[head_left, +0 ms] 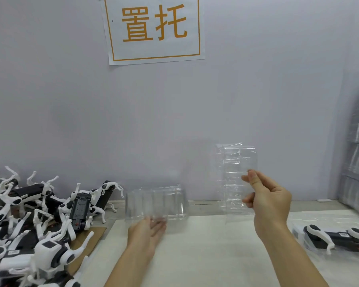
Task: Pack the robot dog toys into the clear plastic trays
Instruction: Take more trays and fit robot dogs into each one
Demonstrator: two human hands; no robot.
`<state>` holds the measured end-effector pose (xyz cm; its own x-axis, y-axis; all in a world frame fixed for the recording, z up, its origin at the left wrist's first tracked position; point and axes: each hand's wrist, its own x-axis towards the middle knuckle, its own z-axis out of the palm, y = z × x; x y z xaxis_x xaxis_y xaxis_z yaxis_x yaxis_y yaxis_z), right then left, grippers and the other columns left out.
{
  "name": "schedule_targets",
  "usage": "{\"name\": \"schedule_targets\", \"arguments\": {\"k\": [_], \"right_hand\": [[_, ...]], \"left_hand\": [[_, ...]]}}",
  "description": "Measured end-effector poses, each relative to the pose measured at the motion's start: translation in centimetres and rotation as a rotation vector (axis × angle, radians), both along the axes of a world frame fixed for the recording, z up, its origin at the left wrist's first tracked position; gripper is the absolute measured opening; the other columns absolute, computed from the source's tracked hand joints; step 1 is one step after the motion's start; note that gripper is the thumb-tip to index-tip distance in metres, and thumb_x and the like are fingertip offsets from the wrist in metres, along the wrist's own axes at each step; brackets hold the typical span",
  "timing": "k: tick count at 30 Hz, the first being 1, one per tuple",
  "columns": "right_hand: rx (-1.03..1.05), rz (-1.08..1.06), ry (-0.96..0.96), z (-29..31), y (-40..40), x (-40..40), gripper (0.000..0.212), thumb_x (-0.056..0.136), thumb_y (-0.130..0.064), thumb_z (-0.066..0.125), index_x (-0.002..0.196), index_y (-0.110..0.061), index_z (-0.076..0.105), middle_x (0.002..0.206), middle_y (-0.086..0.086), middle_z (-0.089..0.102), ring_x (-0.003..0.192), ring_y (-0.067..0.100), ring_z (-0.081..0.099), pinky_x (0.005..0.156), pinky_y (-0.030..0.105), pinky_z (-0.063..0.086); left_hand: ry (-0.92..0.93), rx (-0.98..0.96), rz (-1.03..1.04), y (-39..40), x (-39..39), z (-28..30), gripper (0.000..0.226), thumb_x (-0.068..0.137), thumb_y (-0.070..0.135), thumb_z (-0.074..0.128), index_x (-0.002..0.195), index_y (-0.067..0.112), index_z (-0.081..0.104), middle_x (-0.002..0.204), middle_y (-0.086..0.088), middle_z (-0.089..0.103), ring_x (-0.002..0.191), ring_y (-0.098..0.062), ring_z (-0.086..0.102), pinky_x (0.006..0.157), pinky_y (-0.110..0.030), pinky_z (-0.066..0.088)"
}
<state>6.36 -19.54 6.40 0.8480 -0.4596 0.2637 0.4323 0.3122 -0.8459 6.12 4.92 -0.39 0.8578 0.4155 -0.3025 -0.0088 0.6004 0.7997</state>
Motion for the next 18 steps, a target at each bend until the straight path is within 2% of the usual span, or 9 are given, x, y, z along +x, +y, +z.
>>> {"name": "schedule_targets", "arguments": {"k": [2,4,6,7,10,12,14,18], "right_hand": [[-0.01,0.015,0.001,0.2,0.0,0.0,0.006,0.092,-0.022,0.069,0.094,-0.018,0.074,0.083,-0.006,0.077,0.035,0.01,0.047,0.039,0.019,0.041],[-0.021,0.035,0.003,0.3,0.0,-0.1,0.009,0.092,-0.022,0.07,0.096,-0.016,0.074,0.085,-0.005,0.077,0.035,0.011,0.047,0.039,0.021,0.041],[-0.034,0.054,0.005,0.3,0.1,-0.1,0.009,0.091,-0.022,0.071,0.096,-0.015,0.074,0.086,-0.003,0.077,0.036,0.012,0.047,0.039,0.021,0.04],[-0.043,0.064,0.005,0.3,0.2,-0.2,0.008,0.09,-0.022,0.071,0.095,-0.015,0.074,0.085,-0.002,0.077,0.035,0.012,0.047,0.038,0.021,0.04],[-0.088,0.104,-0.005,0.4,0.8,-0.4,0.003,0.089,-0.017,0.072,0.091,-0.015,0.074,0.082,0.0,0.077,0.034,0.013,0.047,0.037,0.02,0.039],[-0.143,0.147,-0.014,0.4,1.6,-0.6,0.003,0.088,-0.014,0.073,0.09,-0.015,0.074,0.082,0.001,0.076,0.034,0.014,0.048,0.037,0.021,0.039],[-0.215,0.204,-0.02,0.3,2.5,-0.9,0.004,0.087,-0.013,0.075,0.089,-0.016,0.075,0.082,0.001,0.076,0.035,0.017,0.05,0.038,0.022,0.041],[-0.293,0.259,-0.03,0.2,3.7,-1.2,0.005,0.085,-0.013,0.076,0.086,-0.018,0.077,0.086,0.0,0.076,0.037,0.021,0.054,0.04,0.024,0.043]], "left_hand": [[0.131,0.277,-0.147,-0.6,-0.4,-0.2,0.032,0.103,0.016,0.048,0.086,-0.008,0.058,0.079,-0.026,0.07,0.068,-0.031,0.069,0.058,-0.037,0.055],[0.214,0.549,-0.26,-1.1,-0.9,0.1,0.039,0.101,0.025,0.055,0.082,-0.008,0.064,0.069,-0.023,0.071,0.053,-0.028,0.068,0.046,-0.03,0.054],[0.186,0.765,-0.271,-1.6,-1.2,0.9,0.039,0.1,0.027,0.057,0.077,-0.003,0.066,0.062,-0.015,0.07,0.046,-0.024,0.064,0.043,-0.025,0.05],[0.108,0.829,-0.251,-1.9,-1.2,1.4,0.038,0.099,0.027,0.057,0.074,0.0,0.067,0.061,-0.011,0.069,0.047,-0.023,0.063,0.045,-0.025,0.049],[-0.263,0.801,-0.263,-3.1,-1.4,3.7,0.029,0.097,0.024,0.061,0.076,0.008,0.073,0.073,-0.008,0.072,0.06,-0.022,0.068,0.055,-0.027,0.052],[-0.445,0.752,-0.348,-4.3,-1.9,5.1,0.016,0.091,0.03,0.068,0.088,0.017,0.076,0.088,-0.006,0.075,0.078,-0.02,0.072,0.063,-0.027,0.055],[-0.518,0.763,-0.379,-5.3,-2.1,5.7,0.02,0.084,0.03,0.075,0.1,0.019,0.074,0.095,-0.003,0.076,0.086,-0.017,0.073,0.067,-0.025,0.056],[-0.549,0.768,-0.252,-6.0,-2.0,5.9,0.004,0.087,0.009,0.074,0.089,0.012,0.074,0.079,-0.007,0.076,0.073,-0.023,0.074,0.065,-0.022,0.055]]}}
